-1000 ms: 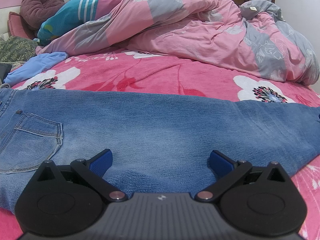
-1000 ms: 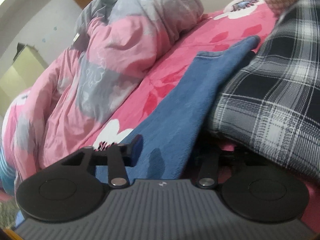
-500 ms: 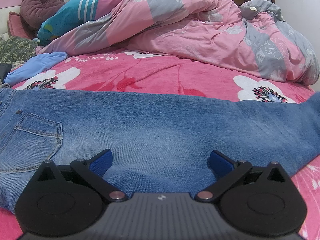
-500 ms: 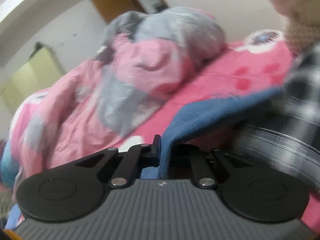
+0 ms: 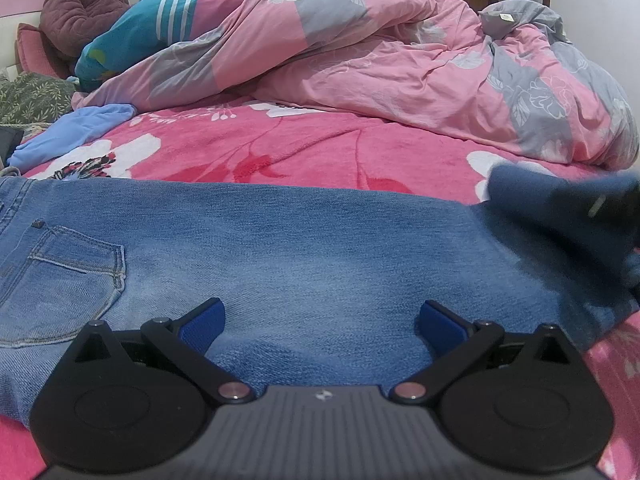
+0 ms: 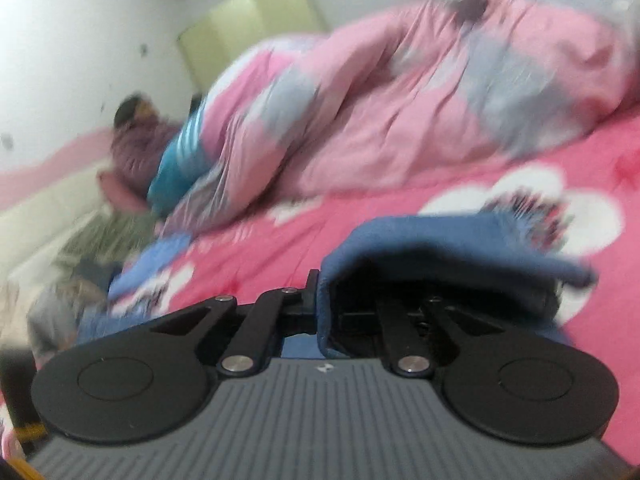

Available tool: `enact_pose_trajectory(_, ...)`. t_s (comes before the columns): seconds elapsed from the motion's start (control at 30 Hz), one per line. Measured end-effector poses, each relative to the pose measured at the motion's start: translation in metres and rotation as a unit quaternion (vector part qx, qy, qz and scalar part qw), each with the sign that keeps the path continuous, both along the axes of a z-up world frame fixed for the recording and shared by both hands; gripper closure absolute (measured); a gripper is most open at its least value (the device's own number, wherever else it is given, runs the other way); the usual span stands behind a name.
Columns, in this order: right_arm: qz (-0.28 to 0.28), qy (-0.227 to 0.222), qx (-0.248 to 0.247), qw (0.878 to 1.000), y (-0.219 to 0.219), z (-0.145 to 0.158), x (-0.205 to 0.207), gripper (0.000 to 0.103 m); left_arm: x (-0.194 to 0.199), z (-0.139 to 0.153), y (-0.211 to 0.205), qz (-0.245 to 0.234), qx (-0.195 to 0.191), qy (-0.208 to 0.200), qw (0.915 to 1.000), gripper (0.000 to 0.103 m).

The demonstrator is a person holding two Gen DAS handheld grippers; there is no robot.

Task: Fold clothes
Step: 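Fold the gripped hem back over the leg with the right tool, then hold the folded hem in place with the closed right tool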

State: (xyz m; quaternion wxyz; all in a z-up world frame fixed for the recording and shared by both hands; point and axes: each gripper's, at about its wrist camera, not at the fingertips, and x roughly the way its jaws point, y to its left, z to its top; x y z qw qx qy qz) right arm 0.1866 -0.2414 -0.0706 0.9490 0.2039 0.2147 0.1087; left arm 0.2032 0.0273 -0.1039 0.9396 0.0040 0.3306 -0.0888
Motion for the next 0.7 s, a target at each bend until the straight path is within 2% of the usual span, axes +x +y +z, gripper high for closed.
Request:
enact_pose_trajectory(0.17,0.014,0.066,0.027,0.997,0.005,-0.035,0.010,0.097,0.000,0.000,-0.001,0.000,0.001,0.000,1.0000,0.000)
enact_pose_trajectory(0.7,0.011,0.072,0.025,0.997,0.007,-0.040,0.011,0.097,0.000,-0.001,-0.001,0.000,0.002,-0.001,1.0000,0.000)
